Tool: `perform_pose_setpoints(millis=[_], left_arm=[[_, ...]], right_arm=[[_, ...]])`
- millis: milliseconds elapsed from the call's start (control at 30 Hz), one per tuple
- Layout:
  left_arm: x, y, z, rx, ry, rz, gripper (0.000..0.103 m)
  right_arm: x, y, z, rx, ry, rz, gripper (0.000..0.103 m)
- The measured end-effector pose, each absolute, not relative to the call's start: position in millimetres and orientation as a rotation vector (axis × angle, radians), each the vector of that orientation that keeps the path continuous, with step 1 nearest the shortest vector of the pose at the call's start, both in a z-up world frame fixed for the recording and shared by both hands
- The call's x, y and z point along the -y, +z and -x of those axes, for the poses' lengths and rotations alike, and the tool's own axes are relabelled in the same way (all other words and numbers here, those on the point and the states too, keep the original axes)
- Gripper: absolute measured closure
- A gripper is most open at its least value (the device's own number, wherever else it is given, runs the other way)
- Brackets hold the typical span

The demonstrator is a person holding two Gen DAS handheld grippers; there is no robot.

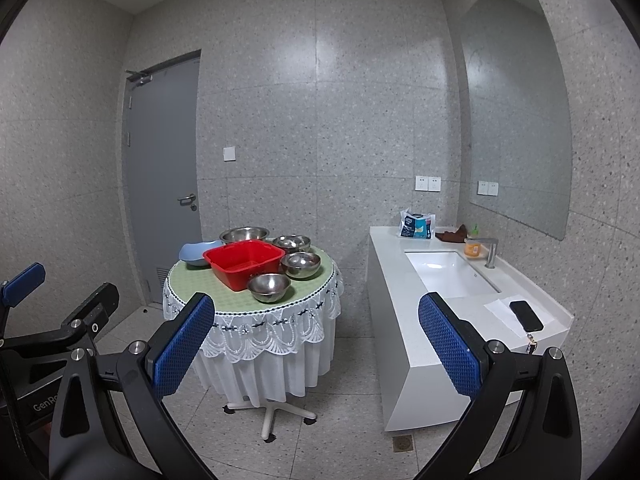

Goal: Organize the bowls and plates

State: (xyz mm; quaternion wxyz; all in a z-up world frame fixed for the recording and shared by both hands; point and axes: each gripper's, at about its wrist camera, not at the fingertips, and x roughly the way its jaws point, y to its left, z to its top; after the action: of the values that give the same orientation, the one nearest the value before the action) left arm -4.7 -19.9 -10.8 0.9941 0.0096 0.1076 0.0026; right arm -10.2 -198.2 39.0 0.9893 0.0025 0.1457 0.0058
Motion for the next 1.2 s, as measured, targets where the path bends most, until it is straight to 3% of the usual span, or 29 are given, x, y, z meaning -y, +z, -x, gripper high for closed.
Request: perform_pose_setpoints(millis=[1200], left_arm=[[24.5,-10.8,6.0,-0.215,0.016,-0.023,0.001]], right_arm=[[195.3,36.5,4.4,-0.298,0.023,-0.015,0.000]])
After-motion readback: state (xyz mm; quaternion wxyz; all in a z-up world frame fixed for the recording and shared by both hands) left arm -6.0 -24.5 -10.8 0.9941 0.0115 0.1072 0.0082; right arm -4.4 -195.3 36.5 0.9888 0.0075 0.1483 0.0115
